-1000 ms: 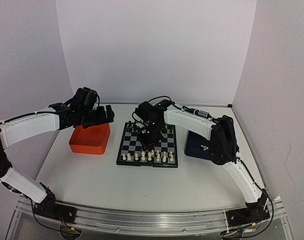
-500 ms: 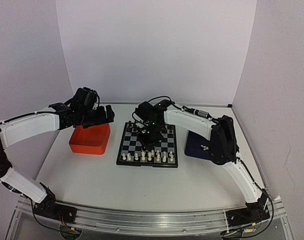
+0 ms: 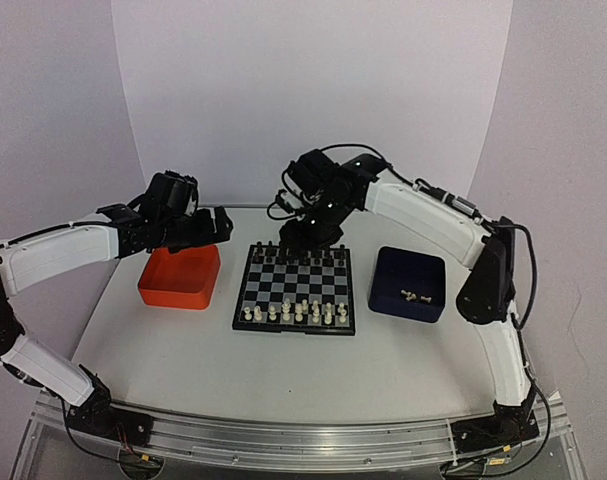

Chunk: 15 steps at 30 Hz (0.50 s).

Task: Set up the chess pieces on the board
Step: Place the chess piece on the chessboard.

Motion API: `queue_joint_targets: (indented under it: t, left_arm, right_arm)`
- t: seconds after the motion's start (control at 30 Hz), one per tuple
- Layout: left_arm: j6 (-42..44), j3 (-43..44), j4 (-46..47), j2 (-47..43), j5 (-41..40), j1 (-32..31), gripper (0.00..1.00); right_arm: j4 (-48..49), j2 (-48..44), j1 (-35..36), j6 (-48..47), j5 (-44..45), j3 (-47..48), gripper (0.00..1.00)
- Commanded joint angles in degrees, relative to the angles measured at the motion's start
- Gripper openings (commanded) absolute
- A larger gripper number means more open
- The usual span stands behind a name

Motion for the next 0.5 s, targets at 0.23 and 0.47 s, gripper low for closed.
queue_joint_targets:
  t: [0.23,0.47]
  left_arm:
    - [1.9,7.2,7.5,5.0,1.2,1.3,1.00]
    - [2.2,10.8,14.1,12.3,2.4,4.3,1.00]
  right_arm:
    - [6.5,-18.9,-12.9,8.0,6.4,-22.8,0.89]
    - [7.9,-24.2,-21.4,6.6,11.7,-36.0,0.92]
